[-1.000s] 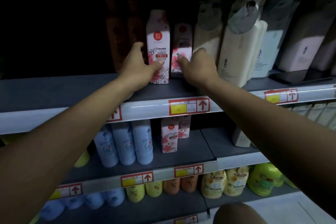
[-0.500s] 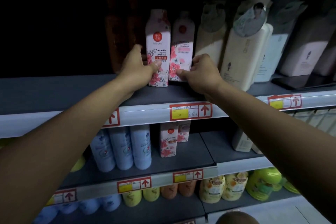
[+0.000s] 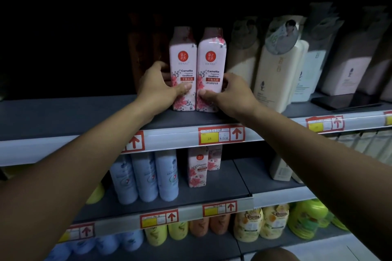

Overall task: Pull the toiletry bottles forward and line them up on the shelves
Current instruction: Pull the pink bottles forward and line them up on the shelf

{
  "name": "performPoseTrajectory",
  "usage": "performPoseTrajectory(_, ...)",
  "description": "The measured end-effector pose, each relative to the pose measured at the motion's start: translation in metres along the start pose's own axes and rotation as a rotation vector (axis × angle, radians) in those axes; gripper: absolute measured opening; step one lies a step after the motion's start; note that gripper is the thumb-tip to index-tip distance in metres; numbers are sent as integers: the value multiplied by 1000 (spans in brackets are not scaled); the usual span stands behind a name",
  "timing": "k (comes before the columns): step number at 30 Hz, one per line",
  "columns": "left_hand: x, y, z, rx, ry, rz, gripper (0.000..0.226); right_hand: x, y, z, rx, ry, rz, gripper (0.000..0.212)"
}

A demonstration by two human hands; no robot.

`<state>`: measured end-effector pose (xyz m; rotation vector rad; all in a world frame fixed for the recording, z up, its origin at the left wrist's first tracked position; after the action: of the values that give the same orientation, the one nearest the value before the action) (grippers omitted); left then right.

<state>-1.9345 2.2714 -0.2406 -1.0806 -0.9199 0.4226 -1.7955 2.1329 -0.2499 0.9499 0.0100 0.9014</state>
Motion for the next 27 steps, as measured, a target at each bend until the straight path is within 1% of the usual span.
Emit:
performPoseTrajectory(1,-2,-1,1,8,-10,-7,70,-2,1,1,2,3,13,29)
performPoseTrajectory(2,-4,-2,1,16,-15,-12,69,-6,3,3,3,3,31,34)
performPoseTrajectory(4,-10,-3,4,23,-27,-31,68,-15,7,8,5,-11,84,59)
performPoseTrajectory(5,-13,-4,5,27,-35,-46,68,-19,10,10,6,-21,109,69)
performPoseTrajectory(6,-17,-5,6,41,-45,-62,69,-23,12,12,9,-25,122,71)
performPoseTrajectory(9,-31,-9,9,119,-89,-129,71,-33,14,15,62,-29,133,65)
performPoseTrajectory(13,-55,-16,13,146,-146,-217,73,-53,15,19,105,-74,233,71)
performPoseTrajectory(17,-81,-38,14,91,-179,-297,71,-77,24,29,117,-173,314,70)
performPoseTrajectory(19,-95,-50,14,73,-190,-323,70,-88,29,39,104,-184,342,69)
performPoseTrajectory(23,-125,-71,15,61,-165,-334,69,-120,39,61,75,-165,362,71)
performPoseTrajectory(27,-158,-75,10,46,-108,-300,67,-156,36,76,19,-133,329,68)
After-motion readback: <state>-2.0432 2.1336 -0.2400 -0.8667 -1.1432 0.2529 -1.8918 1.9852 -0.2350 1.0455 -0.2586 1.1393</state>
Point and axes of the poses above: each hand's wrist, its own x-axis towards the middle knuckle, its own z-axis out of the back of the hand, y = z × x, the point moved 1 cm from there along x, towards the middle knuckle, and after that the axes turned 11 degrees about -x, right-handed, at the moved point
